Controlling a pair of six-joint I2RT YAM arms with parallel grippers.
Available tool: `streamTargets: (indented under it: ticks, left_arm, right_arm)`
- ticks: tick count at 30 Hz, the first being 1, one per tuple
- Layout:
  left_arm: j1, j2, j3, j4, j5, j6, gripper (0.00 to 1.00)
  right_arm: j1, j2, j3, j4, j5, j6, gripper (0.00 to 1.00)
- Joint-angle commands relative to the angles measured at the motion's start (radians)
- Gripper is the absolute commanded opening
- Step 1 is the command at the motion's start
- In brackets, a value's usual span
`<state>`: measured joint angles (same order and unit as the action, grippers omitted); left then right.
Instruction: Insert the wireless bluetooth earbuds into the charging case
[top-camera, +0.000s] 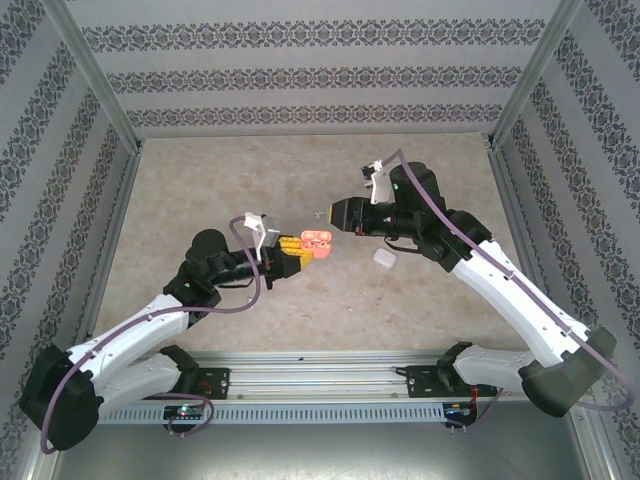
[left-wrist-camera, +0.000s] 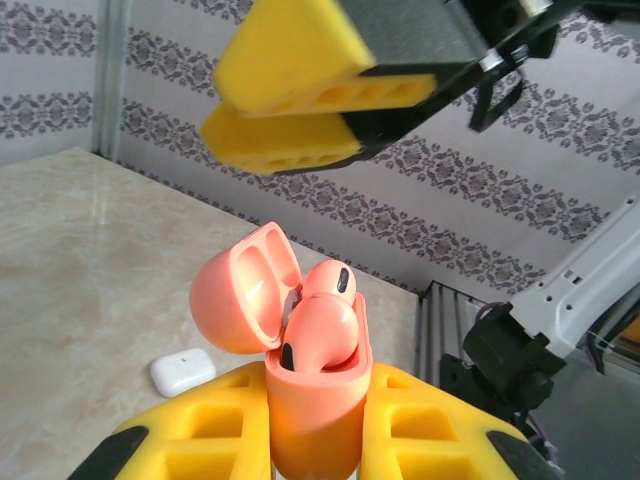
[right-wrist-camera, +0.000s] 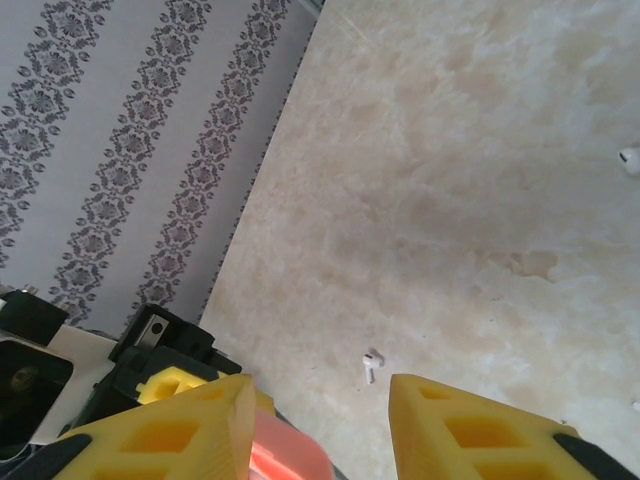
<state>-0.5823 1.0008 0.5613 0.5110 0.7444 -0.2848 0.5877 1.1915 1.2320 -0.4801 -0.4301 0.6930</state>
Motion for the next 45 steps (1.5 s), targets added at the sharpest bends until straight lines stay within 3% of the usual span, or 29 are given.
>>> streamTargets:
  ticks: [1, 11, 20, 28, 34, 39, 45]
  left_arm:
    - [0.0, 0.019, 0.05, 0.102, 0.071, -0.026, 0.0]
    - [0.001, 0.096, 0.085, 0.13, 0.073, -0.018, 0.0]
    - [0.012, 0.129, 0.123, 0.044, -0.016, -0.072, 0.0]
    - [0.052, 0.14, 0.112, 0.063, -0.027, -0.171, 0.0]
    - [0.087, 0.152, 0.08, 0.178, -0.004, -0.275, 0.0]
    - [0.11, 0.161, 0.071, 0.271, 0.031, -0.357, 0.0]
    - [0.119, 0.184, 0.096, 0.303, 0.09, -0.432, 0.0]
  right_arm:
    - [-0.047, 0.002, -0.049, 0.079, -0.174, 0.071, 0.39]
    - [-0.06, 0.05, -0.092, 0.167, -0.357, 0.125, 0.39]
    - [-0.058, 0.025, -0.1, 0.142, -0.413, 0.069, 0.38]
    - [-0.058, -0.014, -0.097, 0.108, -0.405, -0.013, 0.38]
    - [-0.063, -0.052, -0.123, 0.113, -0.326, -0.056, 0.46]
    - [-0.068, -0.077, -0.205, 0.234, -0.284, -0.024, 0.52]
    - [-0.066, -0.062, -0.278, 0.436, -0.309, 0.065, 0.53]
